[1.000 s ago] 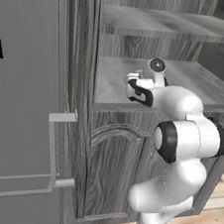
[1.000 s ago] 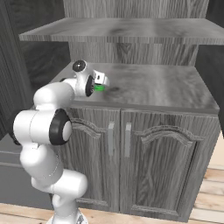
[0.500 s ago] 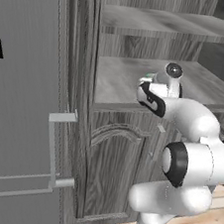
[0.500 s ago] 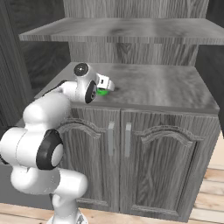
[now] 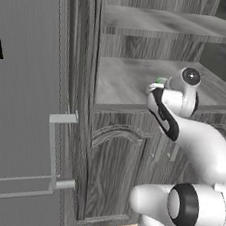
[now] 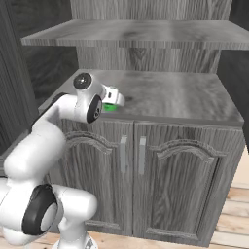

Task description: There is a tray on the dining counter. Grab the cup, mug, and pitcher and place them on the tray. The pitcher may be placed next to the tray if it cannot fit the tray.

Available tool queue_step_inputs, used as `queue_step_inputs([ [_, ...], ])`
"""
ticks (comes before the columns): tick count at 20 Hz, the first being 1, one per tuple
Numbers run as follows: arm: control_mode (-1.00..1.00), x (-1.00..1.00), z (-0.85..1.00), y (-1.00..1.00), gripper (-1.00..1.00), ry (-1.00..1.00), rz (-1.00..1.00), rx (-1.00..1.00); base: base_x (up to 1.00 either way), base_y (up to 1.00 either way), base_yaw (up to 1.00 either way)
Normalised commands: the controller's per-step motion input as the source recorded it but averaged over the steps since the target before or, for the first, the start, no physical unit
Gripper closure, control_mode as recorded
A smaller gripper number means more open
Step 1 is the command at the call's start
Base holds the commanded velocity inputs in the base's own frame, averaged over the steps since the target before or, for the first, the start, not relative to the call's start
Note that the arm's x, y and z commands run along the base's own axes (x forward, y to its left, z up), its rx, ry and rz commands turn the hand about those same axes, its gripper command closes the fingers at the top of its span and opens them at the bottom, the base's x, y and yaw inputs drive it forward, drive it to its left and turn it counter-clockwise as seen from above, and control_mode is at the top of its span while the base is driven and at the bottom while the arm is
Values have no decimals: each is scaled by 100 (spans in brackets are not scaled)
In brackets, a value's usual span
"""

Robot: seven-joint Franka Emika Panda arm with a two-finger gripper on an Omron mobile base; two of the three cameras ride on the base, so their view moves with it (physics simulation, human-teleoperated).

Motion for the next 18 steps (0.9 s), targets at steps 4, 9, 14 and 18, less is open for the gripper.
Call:
queue_step_inputs([
  [4,-100,-56,13,0,100,0,0,0,0,0,0],
  [9,-100,-57,12,0,100,0,0,0,0,0,0],
  [14,-100,-47,26,0,100,0,0,0,0,0,0],
  [18,-100,-30,26,0,100,0,0,0,0,0,0],
])
